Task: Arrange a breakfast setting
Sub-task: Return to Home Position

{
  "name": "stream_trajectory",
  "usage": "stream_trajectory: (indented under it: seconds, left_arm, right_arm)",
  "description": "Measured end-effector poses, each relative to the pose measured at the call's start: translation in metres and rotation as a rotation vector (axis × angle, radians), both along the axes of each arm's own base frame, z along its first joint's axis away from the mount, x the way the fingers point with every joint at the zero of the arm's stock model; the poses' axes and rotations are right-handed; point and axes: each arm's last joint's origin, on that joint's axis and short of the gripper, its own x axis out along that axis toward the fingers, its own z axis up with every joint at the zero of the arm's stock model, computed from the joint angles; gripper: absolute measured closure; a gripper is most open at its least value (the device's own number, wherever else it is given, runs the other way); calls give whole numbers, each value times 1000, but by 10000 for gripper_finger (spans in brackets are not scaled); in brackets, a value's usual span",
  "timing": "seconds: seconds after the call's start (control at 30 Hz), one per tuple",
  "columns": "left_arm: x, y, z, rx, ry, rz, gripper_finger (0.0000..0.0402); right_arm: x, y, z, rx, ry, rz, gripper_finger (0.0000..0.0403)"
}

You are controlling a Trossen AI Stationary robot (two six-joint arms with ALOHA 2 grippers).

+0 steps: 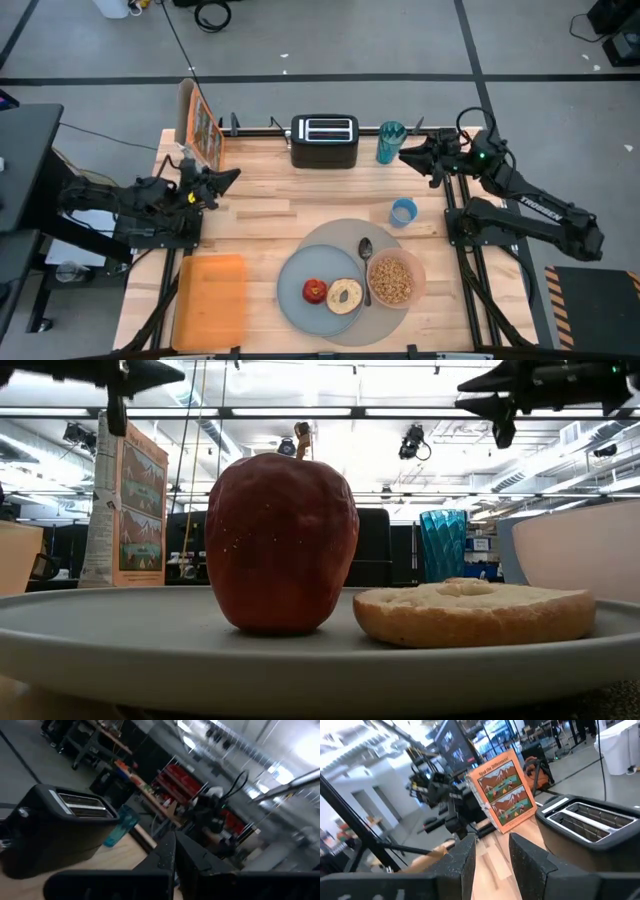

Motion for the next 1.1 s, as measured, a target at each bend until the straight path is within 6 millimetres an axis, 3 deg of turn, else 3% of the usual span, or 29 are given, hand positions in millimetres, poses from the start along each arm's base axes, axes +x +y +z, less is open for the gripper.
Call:
stream_trajectory:
  seconds: [0.23,0.53,0.77,1.1]
  left_arm:
    - [0,1,-38,-43,-96,53,389]
    - [-9,1,-57,-99,-125,114,390]
    - [-6,-7,-85,-197,-104,125,390]
    - [-10,-21,-113,-268,-45,108,390]
  right_arm:
    - [-6,1,-28,39,-91,-11,278]
    - [-24,6,-40,41,-139,-15,303]
    - [-32,12,-68,111,-194,-9,331]
    - [-39,18,-94,162,-366,14,362]
